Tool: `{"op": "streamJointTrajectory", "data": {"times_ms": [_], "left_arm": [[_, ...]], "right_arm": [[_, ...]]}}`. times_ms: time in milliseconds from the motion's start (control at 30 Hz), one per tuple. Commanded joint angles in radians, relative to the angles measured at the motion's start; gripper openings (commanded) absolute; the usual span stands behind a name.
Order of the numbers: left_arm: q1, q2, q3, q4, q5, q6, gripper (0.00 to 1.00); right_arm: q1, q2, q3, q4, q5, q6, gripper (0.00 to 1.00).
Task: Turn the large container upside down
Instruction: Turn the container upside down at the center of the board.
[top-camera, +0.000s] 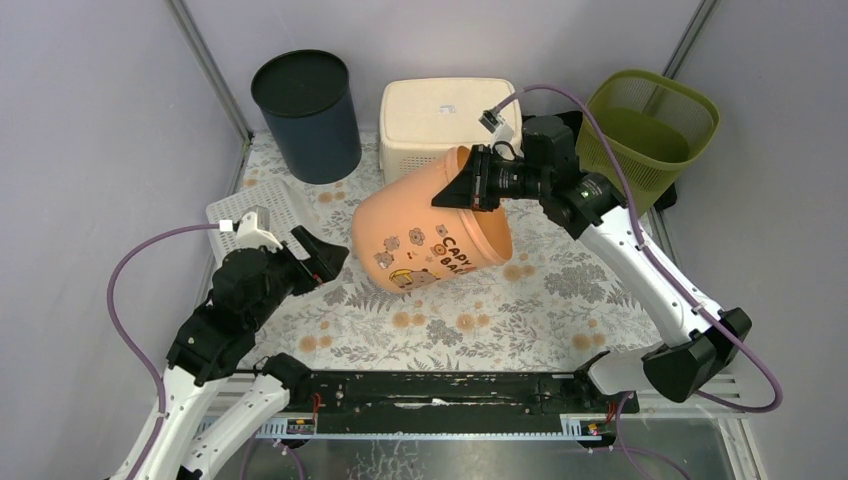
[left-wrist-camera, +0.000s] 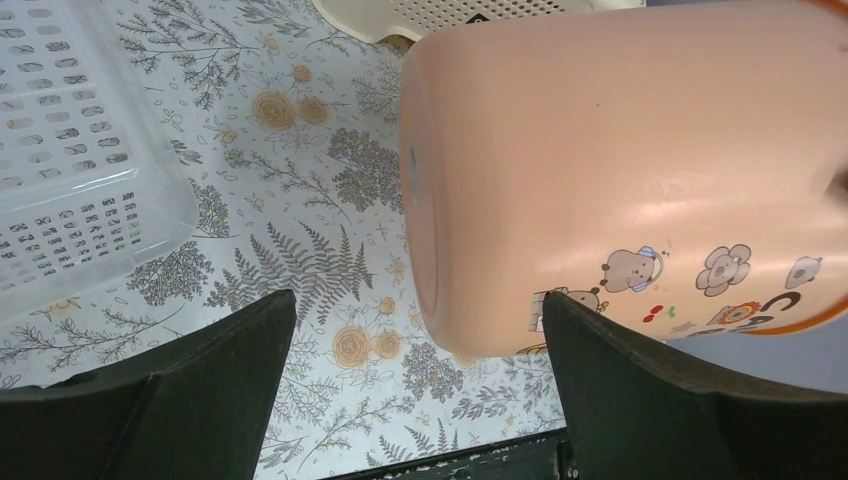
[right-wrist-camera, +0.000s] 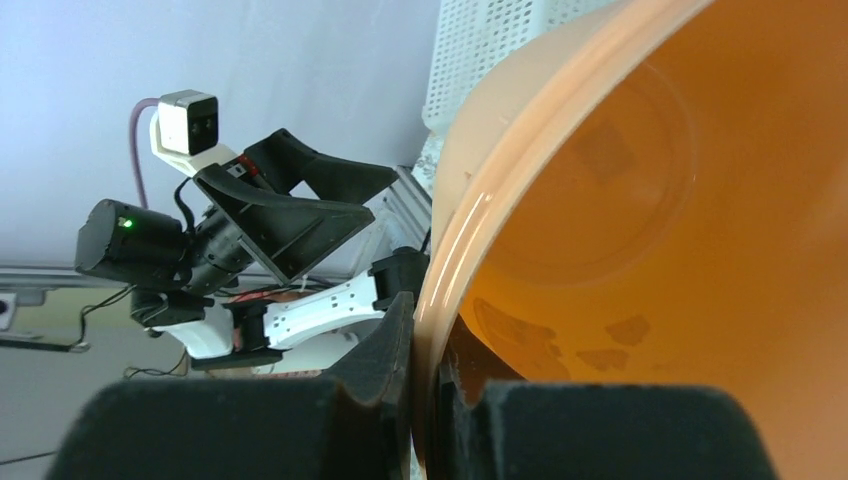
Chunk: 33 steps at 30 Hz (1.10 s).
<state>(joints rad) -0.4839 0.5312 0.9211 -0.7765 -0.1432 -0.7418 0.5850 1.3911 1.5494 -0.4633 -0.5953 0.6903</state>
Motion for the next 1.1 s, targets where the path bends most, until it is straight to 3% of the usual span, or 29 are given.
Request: {"op": "streamJointTrajectory", "data": {"times_ms": [0, 667, 1067], "left_arm": [[-0.004, -0.021, 0.024, -0.008, -0.013, 0.001, 1.00], [-0.004, -0.026, 0.018, 0.004, 0.005, -0.011, 1.00], [-0.004, -0.025, 0.012, 0.010, 0.011, -0.016, 1.00]], "right_arm": [[-0.041, -0.083, -0.105, 0.310, -0.157, 0.116, 0.00], [-0.139, -0.121, -0.560, 1.006, -0.305, 0.480, 0.00], [-0.142, -0.034, -0.693, 1.265, -0.326, 0.602, 0.00]]}}
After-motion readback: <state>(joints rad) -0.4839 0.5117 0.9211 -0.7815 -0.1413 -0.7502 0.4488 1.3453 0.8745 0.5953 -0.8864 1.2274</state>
